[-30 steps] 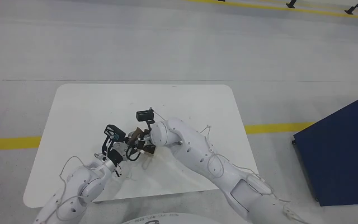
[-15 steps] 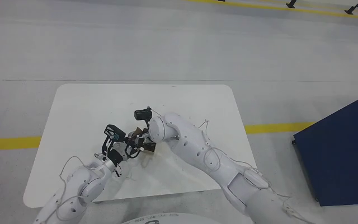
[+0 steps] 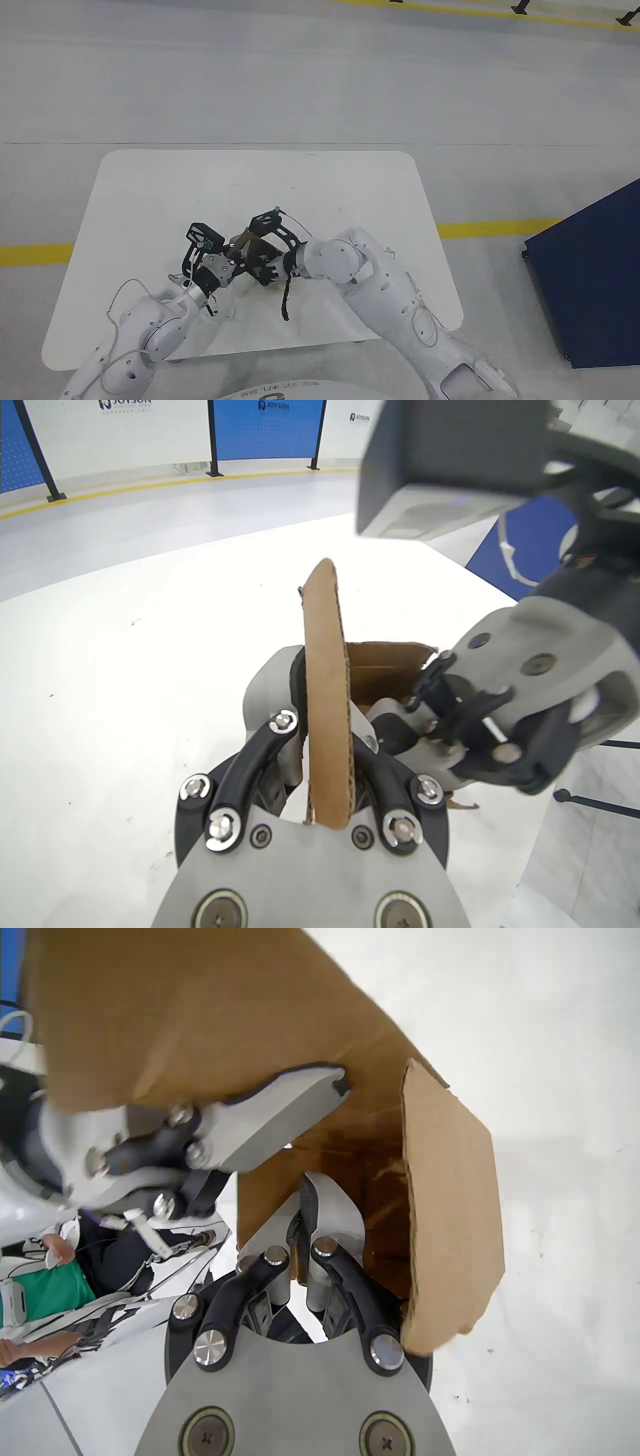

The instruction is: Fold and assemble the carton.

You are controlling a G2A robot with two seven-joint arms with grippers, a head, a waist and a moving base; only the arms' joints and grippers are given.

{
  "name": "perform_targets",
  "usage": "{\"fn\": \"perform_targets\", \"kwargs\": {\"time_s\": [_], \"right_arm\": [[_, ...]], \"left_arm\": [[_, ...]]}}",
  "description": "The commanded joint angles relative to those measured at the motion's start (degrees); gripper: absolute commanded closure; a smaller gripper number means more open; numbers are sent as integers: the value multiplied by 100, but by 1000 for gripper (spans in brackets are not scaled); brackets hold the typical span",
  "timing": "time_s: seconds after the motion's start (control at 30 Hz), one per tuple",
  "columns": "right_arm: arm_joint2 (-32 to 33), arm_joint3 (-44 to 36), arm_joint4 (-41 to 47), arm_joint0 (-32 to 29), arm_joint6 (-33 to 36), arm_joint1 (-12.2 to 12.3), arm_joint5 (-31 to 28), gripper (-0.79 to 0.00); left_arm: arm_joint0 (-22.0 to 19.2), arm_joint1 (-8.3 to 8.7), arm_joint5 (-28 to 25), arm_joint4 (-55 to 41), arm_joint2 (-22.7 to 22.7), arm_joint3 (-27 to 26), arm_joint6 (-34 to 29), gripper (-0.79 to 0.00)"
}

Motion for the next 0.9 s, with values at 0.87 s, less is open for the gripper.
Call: {"fn": "perform_targets", "kwargs": {"time_s": [0.87], "right_arm": [[1471, 808, 2163, -826, -671, 428, -3412, 0]], "left_arm": [[8, 7, 385, 308, -49, -127, -160, 0]]}}
